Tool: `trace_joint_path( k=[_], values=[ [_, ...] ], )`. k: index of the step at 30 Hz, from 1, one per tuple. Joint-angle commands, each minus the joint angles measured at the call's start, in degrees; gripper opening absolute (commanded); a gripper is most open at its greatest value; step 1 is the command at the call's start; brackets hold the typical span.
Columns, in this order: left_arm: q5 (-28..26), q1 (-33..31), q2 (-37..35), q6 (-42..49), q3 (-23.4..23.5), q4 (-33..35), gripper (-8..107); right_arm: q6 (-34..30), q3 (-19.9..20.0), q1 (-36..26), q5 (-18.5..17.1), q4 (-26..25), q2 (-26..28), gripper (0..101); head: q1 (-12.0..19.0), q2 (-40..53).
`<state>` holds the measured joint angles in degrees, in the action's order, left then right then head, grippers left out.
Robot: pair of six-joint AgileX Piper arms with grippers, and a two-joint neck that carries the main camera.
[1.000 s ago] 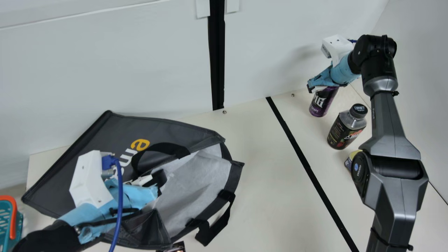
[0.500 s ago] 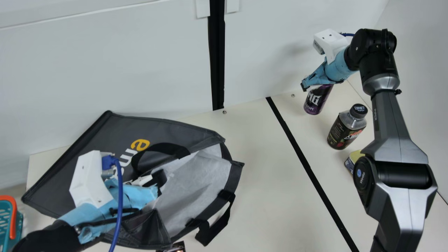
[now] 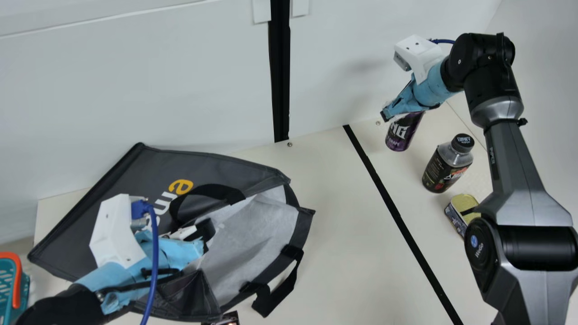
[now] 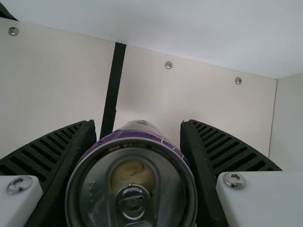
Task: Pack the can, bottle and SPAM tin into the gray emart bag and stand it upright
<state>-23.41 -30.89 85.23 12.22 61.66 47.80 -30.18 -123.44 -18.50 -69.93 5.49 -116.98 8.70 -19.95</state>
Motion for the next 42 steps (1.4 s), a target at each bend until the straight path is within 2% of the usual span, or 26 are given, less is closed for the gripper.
trace_joint_path(
  k=[1, 22, 42],
  values=[
    [0.0, 0.0, 0.0, 0.0, 0.0, 0.0, -8, -0.2, 1.6, 0.2, 0.2, -0.1, 1.4, 0, 1.3, 0.0],
    [0.0, 0.0, 0.0, 0.0, 0.0, 0.0, -8, -1.9, 20.1, 2.5, 3.4, 0.2, 16.2, 0, 1.3, 0.0],
    [0.0, 0.0, 0.0, 0.0, 0.0, 0.0, -8, -0.2, 34.3, 7.3, 3.6, -0.6, 29.0, 0, 1.3, 0.0]
  ],
)
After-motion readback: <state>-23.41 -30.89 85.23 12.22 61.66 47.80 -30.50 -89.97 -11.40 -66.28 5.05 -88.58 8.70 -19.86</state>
